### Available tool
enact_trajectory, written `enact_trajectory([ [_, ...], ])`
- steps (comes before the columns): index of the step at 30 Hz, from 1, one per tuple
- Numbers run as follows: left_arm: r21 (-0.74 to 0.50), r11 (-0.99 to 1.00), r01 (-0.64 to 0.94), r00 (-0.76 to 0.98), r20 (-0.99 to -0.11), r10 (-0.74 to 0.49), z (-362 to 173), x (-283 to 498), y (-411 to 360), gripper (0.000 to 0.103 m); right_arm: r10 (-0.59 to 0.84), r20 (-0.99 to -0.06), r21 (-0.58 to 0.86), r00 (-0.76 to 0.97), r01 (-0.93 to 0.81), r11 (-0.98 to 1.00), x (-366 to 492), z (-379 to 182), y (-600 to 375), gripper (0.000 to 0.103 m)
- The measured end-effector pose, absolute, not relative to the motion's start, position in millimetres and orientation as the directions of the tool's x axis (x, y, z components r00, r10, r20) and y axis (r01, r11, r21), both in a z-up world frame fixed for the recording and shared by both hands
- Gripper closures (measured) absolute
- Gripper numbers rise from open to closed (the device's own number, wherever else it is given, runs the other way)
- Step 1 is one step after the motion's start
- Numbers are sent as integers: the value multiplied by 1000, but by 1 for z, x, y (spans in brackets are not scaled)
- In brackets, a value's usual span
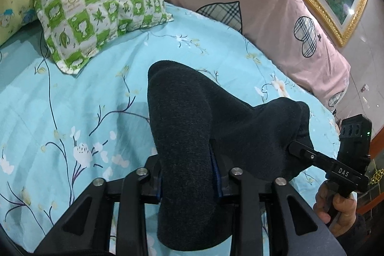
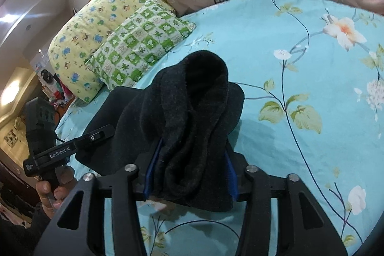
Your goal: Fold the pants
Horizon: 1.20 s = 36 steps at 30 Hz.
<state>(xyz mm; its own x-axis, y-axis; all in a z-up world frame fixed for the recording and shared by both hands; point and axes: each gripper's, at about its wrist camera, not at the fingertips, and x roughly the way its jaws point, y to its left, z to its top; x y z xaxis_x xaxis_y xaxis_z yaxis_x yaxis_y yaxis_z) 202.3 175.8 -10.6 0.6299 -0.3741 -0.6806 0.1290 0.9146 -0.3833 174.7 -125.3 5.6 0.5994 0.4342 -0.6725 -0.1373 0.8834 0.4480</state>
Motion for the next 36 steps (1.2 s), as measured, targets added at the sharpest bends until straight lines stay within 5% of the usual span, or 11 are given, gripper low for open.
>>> enact_trajectory([
  [8, -346, 934, 95, 645, -693, -322, -17, 195, 180, 40, 424, -676, 467, 603, -94, 879, 170, -14, -147, 34],
  [12, -346, 935, 84, 637, -703, -317, -21, 193, 181, 39, 407, -678, 455, 612, -85, 886, 170, -18, -151, 25],
  [21, -287, 955, 70, 668, -698, -258, -6, 171, 179, 29, 425, -646, 469, 634, -110, 876, 161, -3, -146, 24],
  [36, -86, 995, 43, 702, -706, -92, 1, 119, 153, 20, 350, -674, 255, 650, -240, 937, 113, 21, -104, 8],
])
